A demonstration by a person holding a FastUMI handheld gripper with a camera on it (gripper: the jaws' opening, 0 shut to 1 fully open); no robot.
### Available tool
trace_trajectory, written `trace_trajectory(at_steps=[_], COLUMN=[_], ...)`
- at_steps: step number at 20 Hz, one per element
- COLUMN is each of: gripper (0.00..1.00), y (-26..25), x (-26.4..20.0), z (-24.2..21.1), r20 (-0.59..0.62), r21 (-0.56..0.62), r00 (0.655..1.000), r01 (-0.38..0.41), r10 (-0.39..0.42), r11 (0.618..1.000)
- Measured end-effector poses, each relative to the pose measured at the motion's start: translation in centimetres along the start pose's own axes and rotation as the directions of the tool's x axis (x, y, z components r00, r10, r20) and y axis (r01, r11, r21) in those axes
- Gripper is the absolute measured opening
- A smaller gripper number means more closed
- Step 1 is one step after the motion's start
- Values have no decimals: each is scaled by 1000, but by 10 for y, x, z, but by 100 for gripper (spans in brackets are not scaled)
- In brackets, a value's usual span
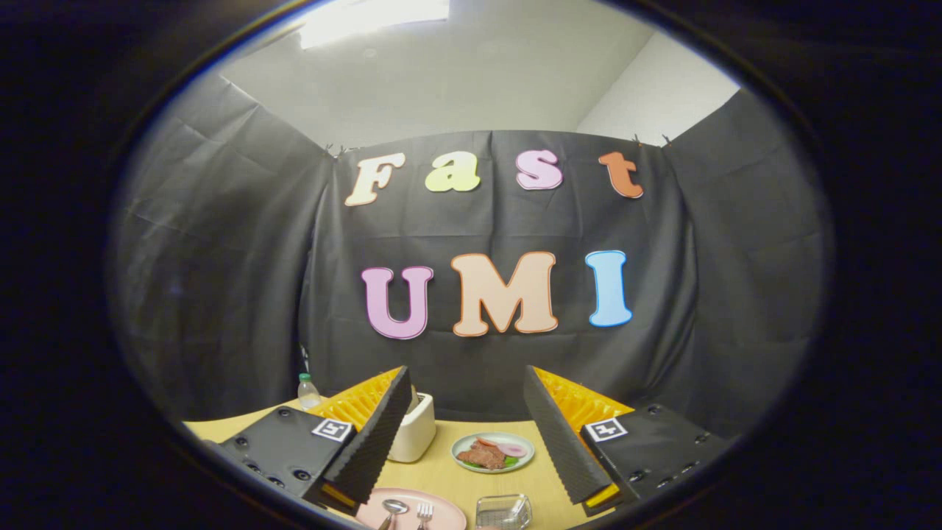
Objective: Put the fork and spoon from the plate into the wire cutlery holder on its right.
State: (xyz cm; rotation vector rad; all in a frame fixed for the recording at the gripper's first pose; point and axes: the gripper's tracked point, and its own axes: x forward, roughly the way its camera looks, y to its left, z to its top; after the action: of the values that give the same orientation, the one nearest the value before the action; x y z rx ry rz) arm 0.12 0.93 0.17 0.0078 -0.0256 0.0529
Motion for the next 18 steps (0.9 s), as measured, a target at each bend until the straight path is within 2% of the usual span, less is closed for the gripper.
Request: trace_trajectory(at_steps=[18], gripper=[98], y=[30], x=[3], z=[-17], r20=[2], r21=[0], r00=[997], r01=[-80], r10=[80], r11=[997])
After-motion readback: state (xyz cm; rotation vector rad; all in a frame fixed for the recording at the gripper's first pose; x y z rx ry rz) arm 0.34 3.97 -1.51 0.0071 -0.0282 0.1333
